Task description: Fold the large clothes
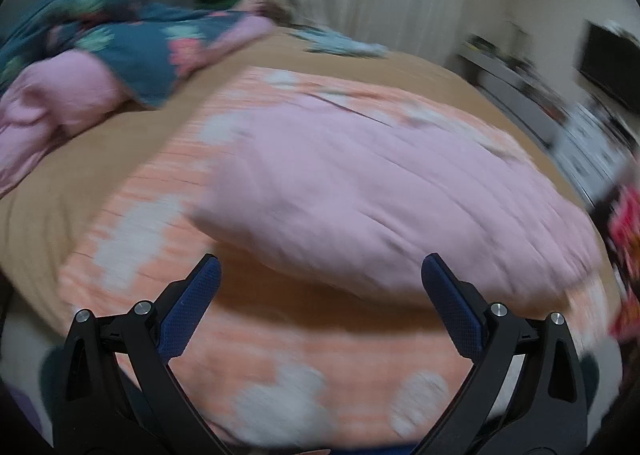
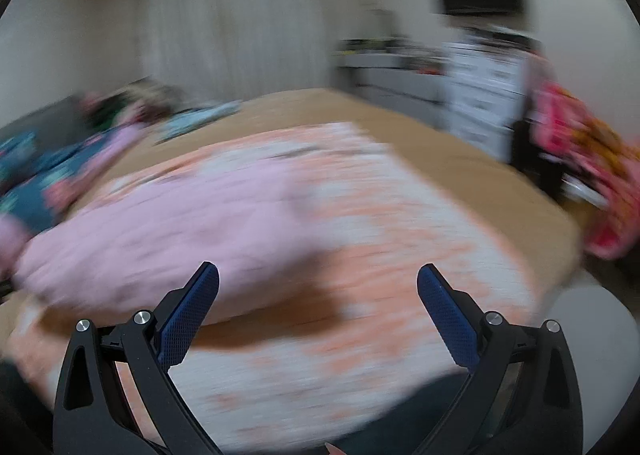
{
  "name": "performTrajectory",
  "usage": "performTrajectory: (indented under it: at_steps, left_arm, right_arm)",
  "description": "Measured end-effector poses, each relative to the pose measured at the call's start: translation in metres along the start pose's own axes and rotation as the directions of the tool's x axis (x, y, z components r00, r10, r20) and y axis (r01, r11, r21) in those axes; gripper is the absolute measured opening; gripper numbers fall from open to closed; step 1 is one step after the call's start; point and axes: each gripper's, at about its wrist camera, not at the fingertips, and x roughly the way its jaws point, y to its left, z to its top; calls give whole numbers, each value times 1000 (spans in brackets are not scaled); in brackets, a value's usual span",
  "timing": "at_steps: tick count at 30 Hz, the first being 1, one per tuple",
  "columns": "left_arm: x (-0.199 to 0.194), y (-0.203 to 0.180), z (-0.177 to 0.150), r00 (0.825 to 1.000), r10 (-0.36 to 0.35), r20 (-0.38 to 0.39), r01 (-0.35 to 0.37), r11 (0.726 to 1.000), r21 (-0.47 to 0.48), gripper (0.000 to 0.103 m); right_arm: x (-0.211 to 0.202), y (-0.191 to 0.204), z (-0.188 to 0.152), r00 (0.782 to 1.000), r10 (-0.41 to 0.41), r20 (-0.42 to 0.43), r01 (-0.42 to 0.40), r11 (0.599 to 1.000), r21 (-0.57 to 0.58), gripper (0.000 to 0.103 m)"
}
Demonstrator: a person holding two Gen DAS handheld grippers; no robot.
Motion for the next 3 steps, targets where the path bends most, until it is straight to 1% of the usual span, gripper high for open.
performTrajectory:
  at_steps: [1, 2, 3]
  left_arm:
    - [8, 21, 13, 1000, 23, -7, -23, 999, -46, 94]
    - [17, 44, 26, 998, 59, -9, -60, 994, -90, 94]
    - [23, 60, 35, 996, 89, -6, -89, 990, -113, 94]
  right_arm:
    - [10, -35, 3, 997, -73, -9, 73, 996, 57, 99]
    - [18, -62, 4, 992, -124, -20, 126, 987, 98, 99]
    - [31, -106, 3, 974, -220, -47, 225, 963, 151, 99]
